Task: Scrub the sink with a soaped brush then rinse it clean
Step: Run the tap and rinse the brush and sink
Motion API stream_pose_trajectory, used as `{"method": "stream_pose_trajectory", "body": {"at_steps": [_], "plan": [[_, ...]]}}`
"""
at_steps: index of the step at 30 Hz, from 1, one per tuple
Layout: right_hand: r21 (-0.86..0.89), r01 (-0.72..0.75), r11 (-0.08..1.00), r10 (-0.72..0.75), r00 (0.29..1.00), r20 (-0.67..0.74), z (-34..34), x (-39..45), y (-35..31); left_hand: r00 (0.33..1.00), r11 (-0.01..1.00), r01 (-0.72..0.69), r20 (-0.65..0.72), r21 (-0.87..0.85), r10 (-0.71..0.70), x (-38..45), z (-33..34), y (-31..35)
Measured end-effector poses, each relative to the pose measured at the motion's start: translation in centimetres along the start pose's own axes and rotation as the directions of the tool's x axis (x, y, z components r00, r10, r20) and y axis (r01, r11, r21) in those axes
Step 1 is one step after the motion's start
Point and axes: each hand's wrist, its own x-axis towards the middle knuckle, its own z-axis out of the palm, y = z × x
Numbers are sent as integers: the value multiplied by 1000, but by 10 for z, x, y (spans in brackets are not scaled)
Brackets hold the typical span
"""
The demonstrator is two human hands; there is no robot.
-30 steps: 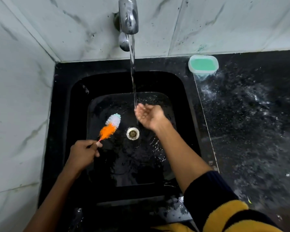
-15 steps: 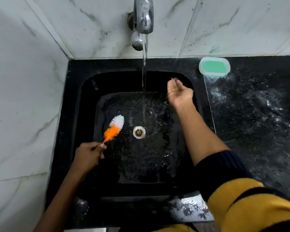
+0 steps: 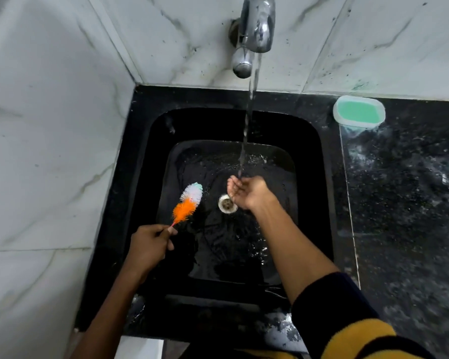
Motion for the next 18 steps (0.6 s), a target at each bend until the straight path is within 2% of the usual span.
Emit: {"method": "stream_pose_trajectory", "body": {"at_steps": [2, 6, 8, 12, 18], "plan": [[72, 2, 997, -3, 1000, 16, 21, 4, 2, 1000, 999, 20, -7, -30, -21, -3, -1, -3], [259, 96, 961, -133, 983, 129, 65, 7, -19, 998, 997, 51, -40, -59, -53, -13, -6, -7], [245, 139, 960, -185, 967, 174, 83, 6, -38, 997, 997, 55, -49, -63, -58, -18, -7, -6], [147, 152, 977, -185, 951, 246, 106, 5, -57, 994, 993, 79, -72, -82, -85, -26, -11, -11], [93, 171, 981, -188, 959, 212, 93, 1, -51, 992, 991, 96, -69, -92, -103, -29, -13, -16]]}}
